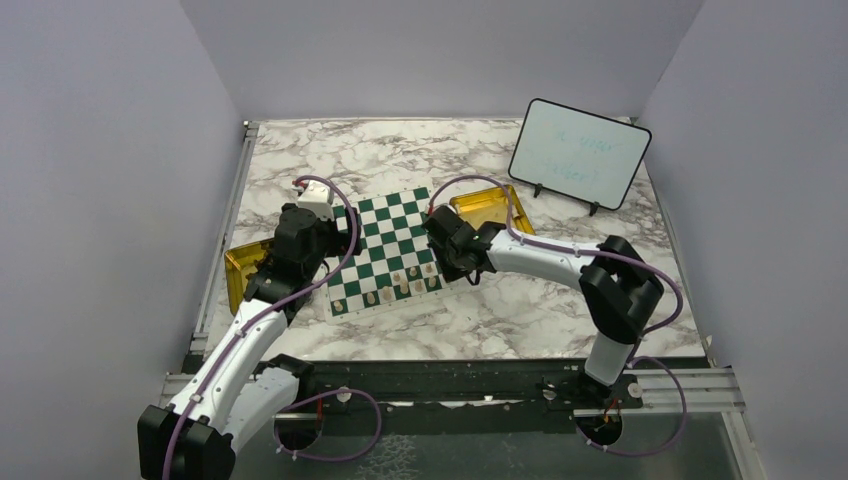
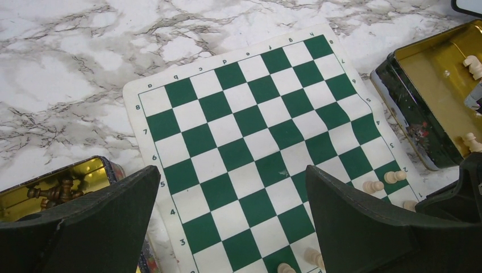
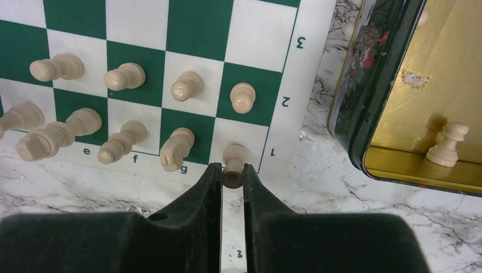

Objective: Set up the chess pieces on the board
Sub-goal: Place the chess piece on the chessboard.

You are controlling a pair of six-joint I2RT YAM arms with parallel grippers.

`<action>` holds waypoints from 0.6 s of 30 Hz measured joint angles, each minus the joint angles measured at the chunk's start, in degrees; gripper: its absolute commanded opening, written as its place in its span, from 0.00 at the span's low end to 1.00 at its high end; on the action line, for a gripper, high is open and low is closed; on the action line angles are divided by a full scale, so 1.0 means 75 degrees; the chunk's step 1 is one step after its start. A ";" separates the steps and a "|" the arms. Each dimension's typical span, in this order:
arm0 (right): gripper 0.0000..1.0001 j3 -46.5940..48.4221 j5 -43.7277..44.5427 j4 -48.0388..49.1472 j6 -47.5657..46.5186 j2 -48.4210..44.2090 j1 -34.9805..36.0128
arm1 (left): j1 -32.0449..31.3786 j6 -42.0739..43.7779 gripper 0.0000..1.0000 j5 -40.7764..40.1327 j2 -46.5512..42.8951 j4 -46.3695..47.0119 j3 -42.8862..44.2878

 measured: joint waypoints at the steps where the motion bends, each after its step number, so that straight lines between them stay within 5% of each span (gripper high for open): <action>1: 0.12 0.0015 0.0000 -0.0006 0.0000 0.0015 0.0000 | 0.0000 0.0000 0.99 0.0000 0.0000 0.0000 0.0000; 11: 0.15 0.0102 0.0003 -0.0047 0.0000 0.0131 0.0000 | 0.0000 0.0015 0.99 0.0000 0.0000 0.0000 0.0000; 18: 0.27 0.0224 0.0003 -0.0093 0.0003 0.0248 0.0000 | 0.0000 0.0020 0.99 0.0000 0.0000 0.0000 0.0000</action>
